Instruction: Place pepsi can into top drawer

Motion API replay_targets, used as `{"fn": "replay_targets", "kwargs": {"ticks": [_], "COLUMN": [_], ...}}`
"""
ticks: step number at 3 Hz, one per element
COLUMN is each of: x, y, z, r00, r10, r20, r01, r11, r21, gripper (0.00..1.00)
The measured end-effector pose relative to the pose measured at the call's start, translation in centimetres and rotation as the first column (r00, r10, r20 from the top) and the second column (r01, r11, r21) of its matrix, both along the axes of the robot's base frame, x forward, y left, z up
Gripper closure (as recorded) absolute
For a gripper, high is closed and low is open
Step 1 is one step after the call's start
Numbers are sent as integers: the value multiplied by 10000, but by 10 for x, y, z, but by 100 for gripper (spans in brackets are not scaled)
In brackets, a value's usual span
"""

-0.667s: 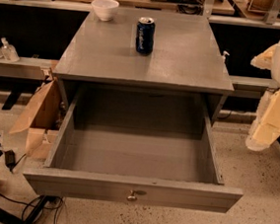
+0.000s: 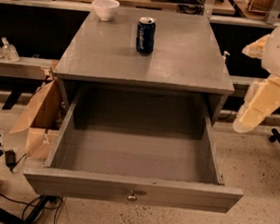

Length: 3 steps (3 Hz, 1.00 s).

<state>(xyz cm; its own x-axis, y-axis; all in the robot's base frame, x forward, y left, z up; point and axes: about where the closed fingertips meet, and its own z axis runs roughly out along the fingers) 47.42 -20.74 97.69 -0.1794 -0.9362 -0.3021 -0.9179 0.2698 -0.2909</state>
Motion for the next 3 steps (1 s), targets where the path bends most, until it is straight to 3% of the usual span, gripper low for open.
{"fn": "replay_targets", "kwargs": {"ticks": [1, 2, 3], "x": [71, 115, 143], "y": [24, 41, 62], "z": [-2, -2, -10], "r00": [9963, 9853, 9720], "r10": [-166, -705, -1321], "r20": [846, 1556, 1945], "r01": [-30, -13, -22], "r11": [9740, 9077, 8220], "r21": [2264, 4196, 5694], "gripper": [0, 0, 0]}}
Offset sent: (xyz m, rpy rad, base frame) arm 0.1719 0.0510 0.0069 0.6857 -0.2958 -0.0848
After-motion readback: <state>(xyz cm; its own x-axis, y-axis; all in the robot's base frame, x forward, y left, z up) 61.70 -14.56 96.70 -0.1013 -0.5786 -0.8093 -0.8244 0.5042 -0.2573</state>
